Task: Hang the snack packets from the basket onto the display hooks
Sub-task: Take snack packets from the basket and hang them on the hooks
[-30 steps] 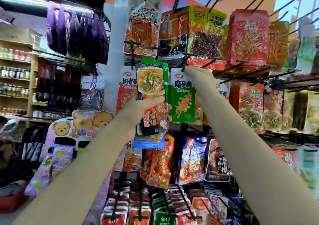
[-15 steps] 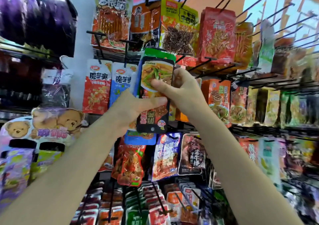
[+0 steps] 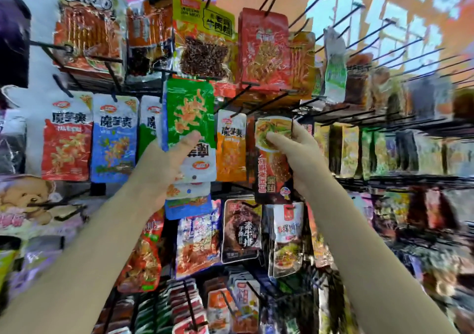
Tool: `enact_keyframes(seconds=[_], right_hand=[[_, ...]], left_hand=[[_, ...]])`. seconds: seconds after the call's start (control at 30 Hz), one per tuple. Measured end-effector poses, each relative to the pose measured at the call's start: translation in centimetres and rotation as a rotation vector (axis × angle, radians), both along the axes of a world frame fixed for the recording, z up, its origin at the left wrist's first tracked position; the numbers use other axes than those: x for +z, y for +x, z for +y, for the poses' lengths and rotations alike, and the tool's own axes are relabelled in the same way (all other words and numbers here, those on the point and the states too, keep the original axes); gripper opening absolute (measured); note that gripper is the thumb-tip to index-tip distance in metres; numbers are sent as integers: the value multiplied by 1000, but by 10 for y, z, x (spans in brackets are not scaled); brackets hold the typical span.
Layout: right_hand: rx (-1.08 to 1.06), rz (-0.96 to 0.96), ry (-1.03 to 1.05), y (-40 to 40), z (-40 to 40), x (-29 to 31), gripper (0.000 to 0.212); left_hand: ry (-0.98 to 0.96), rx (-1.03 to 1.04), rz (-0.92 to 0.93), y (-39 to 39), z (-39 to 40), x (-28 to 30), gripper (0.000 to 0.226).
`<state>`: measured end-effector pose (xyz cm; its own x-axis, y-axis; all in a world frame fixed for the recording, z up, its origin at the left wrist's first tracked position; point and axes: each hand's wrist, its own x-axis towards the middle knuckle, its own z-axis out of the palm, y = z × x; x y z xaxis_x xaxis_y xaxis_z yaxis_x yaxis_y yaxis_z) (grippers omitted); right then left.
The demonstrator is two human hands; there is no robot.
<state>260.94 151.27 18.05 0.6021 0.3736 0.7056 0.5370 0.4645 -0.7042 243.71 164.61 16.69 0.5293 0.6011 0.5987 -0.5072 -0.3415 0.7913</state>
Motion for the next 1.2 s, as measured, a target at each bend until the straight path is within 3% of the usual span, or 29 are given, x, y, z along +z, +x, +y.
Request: enact_keyframes(seconds=[0.07,0.23,0.37,0.6,0.77,0.8,0.9,0.97,1.03,1.1,1.2], right_hand=[[-23,78,28,11,-7,-5,7],[-19,117,42,25,-8,-10,5],[24,66,29,30,-9,-11,2],[53,125,72,33,-13,-7,11],[2,323,340,41,-15,4,17],[-46,335,402,44,-14,6,17],[-221,315,510,49,-13,7,16],[-315,286,516,52,-14,5,14],[-389,251,512,56,-15,4,13],[-450,233,525,61,-18,4,15],[-544,224,533,65,-25,6,14]], left_hand=[[15,12,-36,15,11,-4,35],[-22,10,-38,29,26,-7,24],[48,29,-5,36,14,-3,62],[159,81,40,68,-10,1,43],[95,67,51,92,-28,-8,31],[70,53,61,95,-31,-11,38],[-19,1,79,100,-47,-19,91],[-46,-44,76,103,-56,-23,106],[-57,-82,54,106,-63,-26,84],[-60,-86,-12,108,-67,-30,29],[11,-64,-59,114,-80,-37,32]])
